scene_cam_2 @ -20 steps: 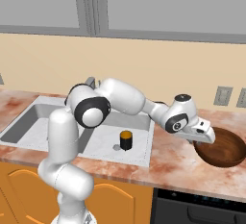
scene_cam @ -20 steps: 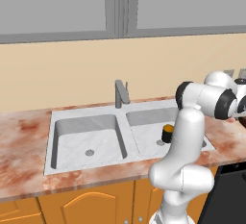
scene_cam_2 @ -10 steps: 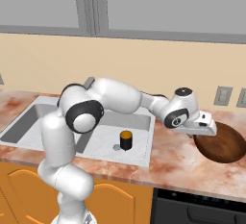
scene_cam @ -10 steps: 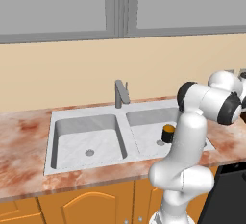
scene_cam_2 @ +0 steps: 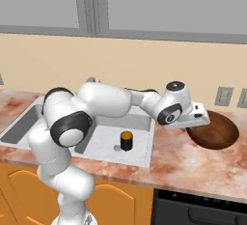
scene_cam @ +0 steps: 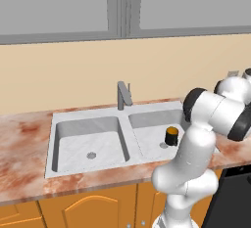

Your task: Pick the mug and place it in the sink. Pick the bowl and place it in the open cabinet and then close the cabinet.

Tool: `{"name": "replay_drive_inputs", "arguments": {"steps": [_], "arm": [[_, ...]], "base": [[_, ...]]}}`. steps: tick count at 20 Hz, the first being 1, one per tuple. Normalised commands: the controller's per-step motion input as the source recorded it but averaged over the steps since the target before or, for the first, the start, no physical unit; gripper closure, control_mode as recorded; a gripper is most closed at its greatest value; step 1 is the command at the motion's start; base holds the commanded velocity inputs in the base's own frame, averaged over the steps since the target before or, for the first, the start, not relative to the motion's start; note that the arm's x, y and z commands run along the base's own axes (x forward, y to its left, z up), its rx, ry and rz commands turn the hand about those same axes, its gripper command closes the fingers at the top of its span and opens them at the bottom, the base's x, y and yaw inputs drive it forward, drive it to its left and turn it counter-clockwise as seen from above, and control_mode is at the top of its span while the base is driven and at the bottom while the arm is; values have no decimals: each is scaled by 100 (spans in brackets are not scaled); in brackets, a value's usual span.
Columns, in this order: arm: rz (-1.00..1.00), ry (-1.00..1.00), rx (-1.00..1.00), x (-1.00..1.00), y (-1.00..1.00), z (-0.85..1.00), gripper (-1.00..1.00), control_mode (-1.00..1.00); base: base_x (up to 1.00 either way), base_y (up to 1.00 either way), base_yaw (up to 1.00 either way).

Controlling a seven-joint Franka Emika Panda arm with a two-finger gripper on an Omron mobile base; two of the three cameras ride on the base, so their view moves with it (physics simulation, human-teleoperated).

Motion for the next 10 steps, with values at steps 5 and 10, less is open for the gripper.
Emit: {"name": "replay_drive_inputs", "arguments": {"steps": [5,10], "arm": [[30,0,-6,-20,64,28,100,-100],[30,4,-2,-19,63,48,100,-100]], "base": [[0,0,0],[0,0,0]]}}
